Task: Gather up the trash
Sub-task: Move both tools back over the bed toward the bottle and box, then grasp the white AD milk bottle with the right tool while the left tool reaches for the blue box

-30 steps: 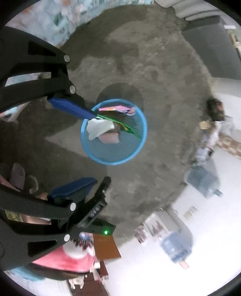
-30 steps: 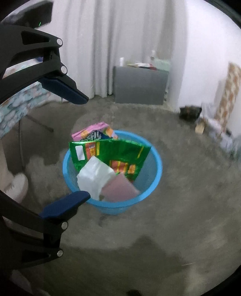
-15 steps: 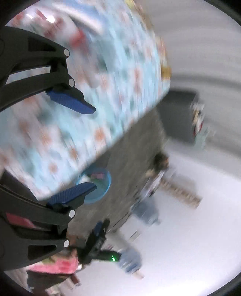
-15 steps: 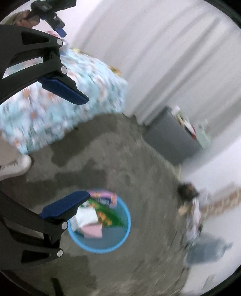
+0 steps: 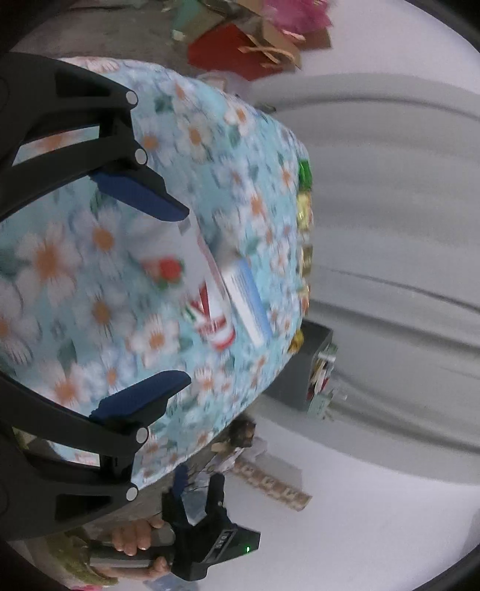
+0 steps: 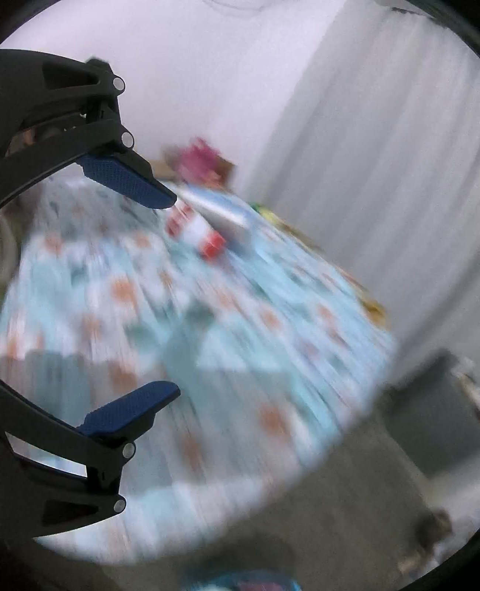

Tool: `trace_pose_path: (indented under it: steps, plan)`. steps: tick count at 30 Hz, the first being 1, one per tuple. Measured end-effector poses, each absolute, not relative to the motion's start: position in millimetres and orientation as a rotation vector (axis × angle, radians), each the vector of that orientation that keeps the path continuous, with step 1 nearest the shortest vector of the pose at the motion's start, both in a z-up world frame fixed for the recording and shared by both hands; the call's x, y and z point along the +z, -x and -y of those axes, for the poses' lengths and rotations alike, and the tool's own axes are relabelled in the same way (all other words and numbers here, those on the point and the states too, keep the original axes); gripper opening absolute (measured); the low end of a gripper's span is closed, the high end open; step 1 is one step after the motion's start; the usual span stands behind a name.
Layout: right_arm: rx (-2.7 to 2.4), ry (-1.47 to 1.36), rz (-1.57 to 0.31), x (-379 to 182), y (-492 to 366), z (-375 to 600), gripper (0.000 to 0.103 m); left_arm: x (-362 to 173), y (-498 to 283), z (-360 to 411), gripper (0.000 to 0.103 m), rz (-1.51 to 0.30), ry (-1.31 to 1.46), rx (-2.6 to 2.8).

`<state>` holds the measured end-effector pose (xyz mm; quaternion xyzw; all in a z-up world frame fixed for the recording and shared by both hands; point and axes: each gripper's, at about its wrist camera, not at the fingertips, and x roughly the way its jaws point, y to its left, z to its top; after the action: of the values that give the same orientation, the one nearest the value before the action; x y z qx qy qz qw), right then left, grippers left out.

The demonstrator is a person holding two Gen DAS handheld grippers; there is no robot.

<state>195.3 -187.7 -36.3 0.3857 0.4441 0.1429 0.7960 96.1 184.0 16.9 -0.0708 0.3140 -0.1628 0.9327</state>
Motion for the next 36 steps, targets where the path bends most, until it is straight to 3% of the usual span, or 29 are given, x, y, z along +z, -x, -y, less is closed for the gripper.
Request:
trace_pose_path:
  steps: [10, 23, 27, 36]
  plan:
    - [0.433, -0.91, -1.193, -83.4, -254.4, 54.5, 0.092, -9.6, -102.5, -242.5, 0.078, -0.662, 0.289, -0.286]
    - [0.285, -0.973, -1.162, -91.8, -286.8, 20.1, 0.091, -34.2, -110.5, -278.4, 0.078, -0.724, 0.37, -0.191]
    - [0.256, -0.966, -1.142, -93.4, -291.0, 14.3, 0.078, -33.9, -106.6, -280.2, 0.078, -0.721, 0.376, -0.182]
    - [0.419, -1.02, -1.2, -91.4, -270.8, 57.1, 0.068, -26.8, -102.3, -280.6, 0.078, -0.709, 0.407, -0.191]
